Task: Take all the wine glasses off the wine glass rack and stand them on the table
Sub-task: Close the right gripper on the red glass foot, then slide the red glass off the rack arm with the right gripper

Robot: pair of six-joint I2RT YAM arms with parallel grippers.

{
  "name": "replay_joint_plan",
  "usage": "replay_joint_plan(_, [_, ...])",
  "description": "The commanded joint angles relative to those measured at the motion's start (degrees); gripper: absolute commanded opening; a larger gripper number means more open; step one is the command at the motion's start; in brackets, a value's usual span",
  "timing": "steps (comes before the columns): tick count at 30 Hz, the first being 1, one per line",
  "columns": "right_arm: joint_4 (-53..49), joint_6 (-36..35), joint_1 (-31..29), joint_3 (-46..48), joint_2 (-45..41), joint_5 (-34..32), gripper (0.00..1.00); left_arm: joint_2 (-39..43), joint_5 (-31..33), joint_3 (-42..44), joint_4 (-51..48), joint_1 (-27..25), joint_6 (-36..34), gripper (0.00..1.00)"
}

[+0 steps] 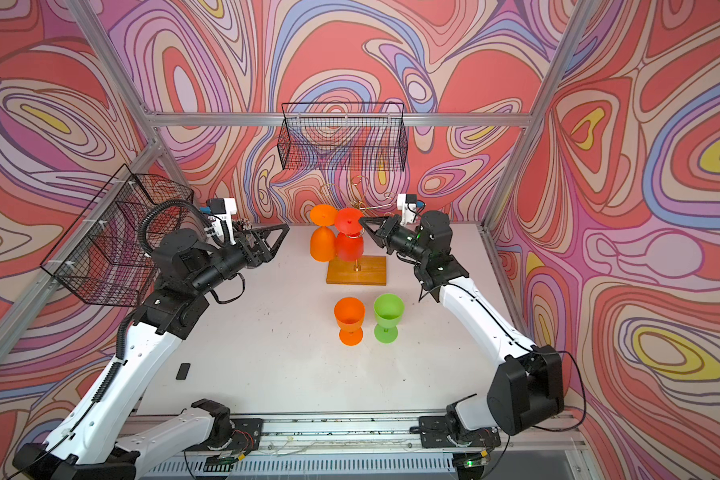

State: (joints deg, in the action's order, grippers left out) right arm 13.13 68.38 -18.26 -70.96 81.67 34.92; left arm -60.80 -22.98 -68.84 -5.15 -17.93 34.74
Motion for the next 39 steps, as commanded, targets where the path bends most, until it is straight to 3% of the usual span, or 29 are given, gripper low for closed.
replay_joint_plan(1, [-1.83,-1.95,-0.24,-2.67,1.12,-2.15,0.00,0.99,-0.86,0.65,0.31,0.48,0.38,0.88])
replay_joint_plan(39, [-19.31,-11.84,0.02,-4.29,-9.10,-13.11,0.00,1.45,-1.63,-0.42,-1.04,0.97,-0.28,0.88])
